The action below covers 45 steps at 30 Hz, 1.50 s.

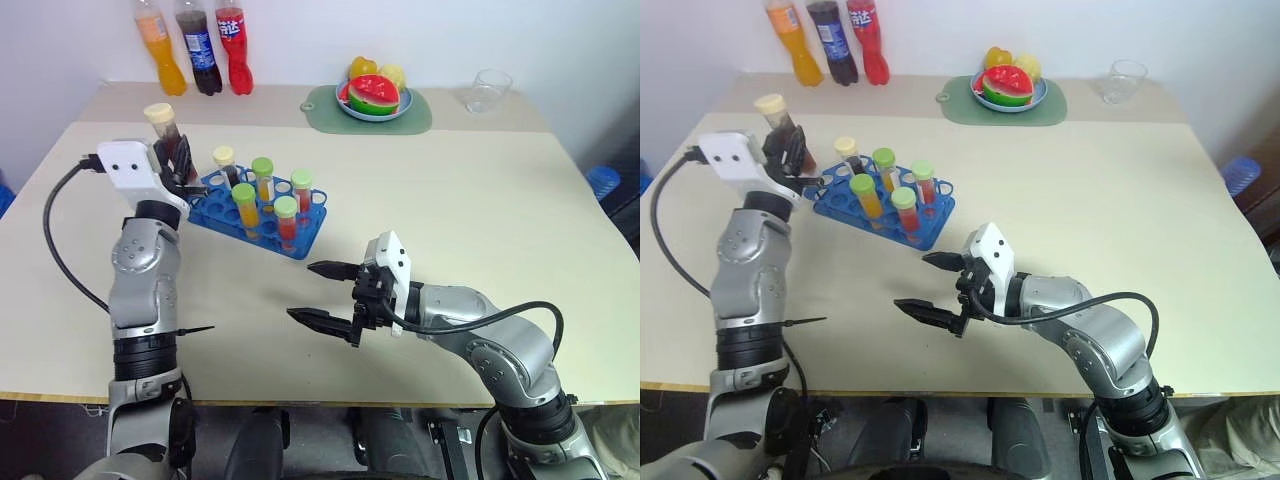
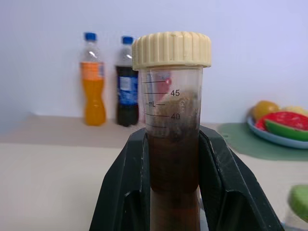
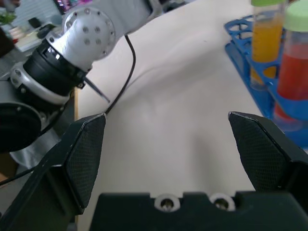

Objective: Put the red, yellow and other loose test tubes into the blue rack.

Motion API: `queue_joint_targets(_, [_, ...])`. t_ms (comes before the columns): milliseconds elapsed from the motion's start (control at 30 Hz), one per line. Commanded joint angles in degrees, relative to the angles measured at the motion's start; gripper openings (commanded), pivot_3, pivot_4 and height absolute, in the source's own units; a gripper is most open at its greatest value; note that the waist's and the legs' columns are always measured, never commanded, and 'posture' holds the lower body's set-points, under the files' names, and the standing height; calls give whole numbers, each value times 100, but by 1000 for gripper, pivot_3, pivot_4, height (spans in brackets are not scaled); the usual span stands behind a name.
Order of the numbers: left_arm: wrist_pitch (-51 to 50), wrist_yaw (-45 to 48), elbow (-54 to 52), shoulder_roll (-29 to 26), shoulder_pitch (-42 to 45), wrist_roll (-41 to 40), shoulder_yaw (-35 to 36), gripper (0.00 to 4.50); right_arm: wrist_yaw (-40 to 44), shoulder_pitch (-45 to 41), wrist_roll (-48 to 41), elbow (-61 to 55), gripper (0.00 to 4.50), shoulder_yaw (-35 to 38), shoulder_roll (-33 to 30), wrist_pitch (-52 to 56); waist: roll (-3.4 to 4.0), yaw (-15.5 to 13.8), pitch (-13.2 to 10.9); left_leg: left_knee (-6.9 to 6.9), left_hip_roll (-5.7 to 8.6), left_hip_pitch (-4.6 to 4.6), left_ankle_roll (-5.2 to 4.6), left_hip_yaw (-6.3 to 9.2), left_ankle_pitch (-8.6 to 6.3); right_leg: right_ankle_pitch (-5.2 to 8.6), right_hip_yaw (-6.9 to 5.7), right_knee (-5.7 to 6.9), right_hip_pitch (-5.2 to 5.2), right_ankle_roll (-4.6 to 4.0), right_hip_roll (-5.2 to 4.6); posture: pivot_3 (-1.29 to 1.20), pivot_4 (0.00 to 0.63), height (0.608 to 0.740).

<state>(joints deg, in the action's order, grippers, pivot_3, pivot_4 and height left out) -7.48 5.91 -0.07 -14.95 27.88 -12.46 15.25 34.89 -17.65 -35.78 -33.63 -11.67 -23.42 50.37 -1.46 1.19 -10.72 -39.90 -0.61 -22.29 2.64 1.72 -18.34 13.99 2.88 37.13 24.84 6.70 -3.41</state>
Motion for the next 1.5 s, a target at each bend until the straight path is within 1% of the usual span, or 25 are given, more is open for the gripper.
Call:
queue_joint_targets(33, [384,-107,3,144,-109,160,-71,744,-115,-1,-166,-266,4500,115,48,23,0,-14,0,0,-1,0,0,2,0,0,0,-1,0,0,3,0,150,734])
queue_joint_targets(100, [519,-149,-7,297,-275,219,-168,744,-170,24,-177,-290,4500,130,34,20,0,-35,0,0,-1,-1,0,2,0,0,0,-1,-1,0,0,0,150,734])
queue_joint_targets(300, [685,-333,189,371,-470,568,-346,744,-256,51,-182,-302,4500,176,-10,-20,0,-40,0,-1,0,-1,-3,2,-1,0,0,-4,-4,0,0,0,150,734])
queue_joint_targets(500, [1117,-288,856,523,-213,529,-361,744,-266,41,-195,-256,4500,204,-21,-51,0,-47,0,-1,0,1,-3,2,-2,0,0,-5,-7,0,1,0,150,734])
queue_joint_targets(767, [1983,-266,1827,605,96,569,-303,744,-291,31,-161,-209,4500,207,6,-98,0,-49,0,-1,0,1,-4,3,-2,0,-2,-9,-9,0,1,0,150,734])
queue_joint_targets(967, [2195,-232,1886,647,-56,506,-300,744,-321,53,-160,-200,4500,220,8,-135,0,-50,0,-1,0,1,-4,4,-2,0,-2,-9,-9,0,1,0,150,734])
queue_joint_targets(1033, [2162,-134,1802,690,-116,341,-263,744,-316,49,-163,-183,4500,221,8,-150,0,-49,0,-1,0,1,-4,5,-2,0,-2,-8,-9,0,2,0,150,734])
queue_joint_targets(1067, [2145,-102,1755,707,-144,272,-246,1760,-312,50,-164,-178,4500,222,6,-158,0,-49,1,-1,0,1,-4,4,-2,0,-2,-9,-9,0,2,0,150,734])
queue_joint_targets(1167, [2121,-59,1425,685,-245,102,-166,3157,-275,51,-150,-160,4500,224,-12,-222,0,-37,0,-1,0,1,-4,5,-2,0,-2,-9,-9,0,2,0,150,734])
queue_joint_targets(1233, [2042,-6,1147,619,-347,8,-133,4179,-261,47,-110,-152,4500,228,-23,-299,0,-26,0,-1,-2,1,-4,5,-2,0,-2,-9,-9,0,3,0,150,734])
queue_joint_targets(1267, [1878,96,789,527,-507,-164,-74,4476,-253,45,-65,-140,4500,285,-46,-389,0,-21,0,-1,-2,1,-4,6,-2,0,-2,-9,-9,0,4,0,150,734])
queue_joint_targets(1300, [1753,150,526,473,-624,-280,-47,4476,-234,55,-43,-131,4500,341,-78,-459,0,-11,0,-1,-4,1,-4,6,-2,0,-2,-8,-9,0,5,0,150,734])
queue_joint_targets(1367, [1322,317,-202,188,-1025,-616,126,4476,-138,29,-6,-89,4500,479,-196,-609,1,5,0,-1,-6,1,-5,5,-3,0,-2,-9,-8,0,6,0,150,734])
queue_joint_targets(1433, [830,588,-812,-215,-1498,-990,339,4476,70,5,11,17,4500,647,-413,-758,2,-1,-1,0,-9,2,-7,4,-4,1,-1,-9,-8,-1,6,0,150,734])
queue_joint_targets(1500, [308,1093,-1309,-829,-2126,-1328,600,4476,414,-39,72,237,4500,874,-800,-938,5,-7,-2,0,-11,3,-8,4,-5,1,-1,-10,-8,-2,9,0,150,734])
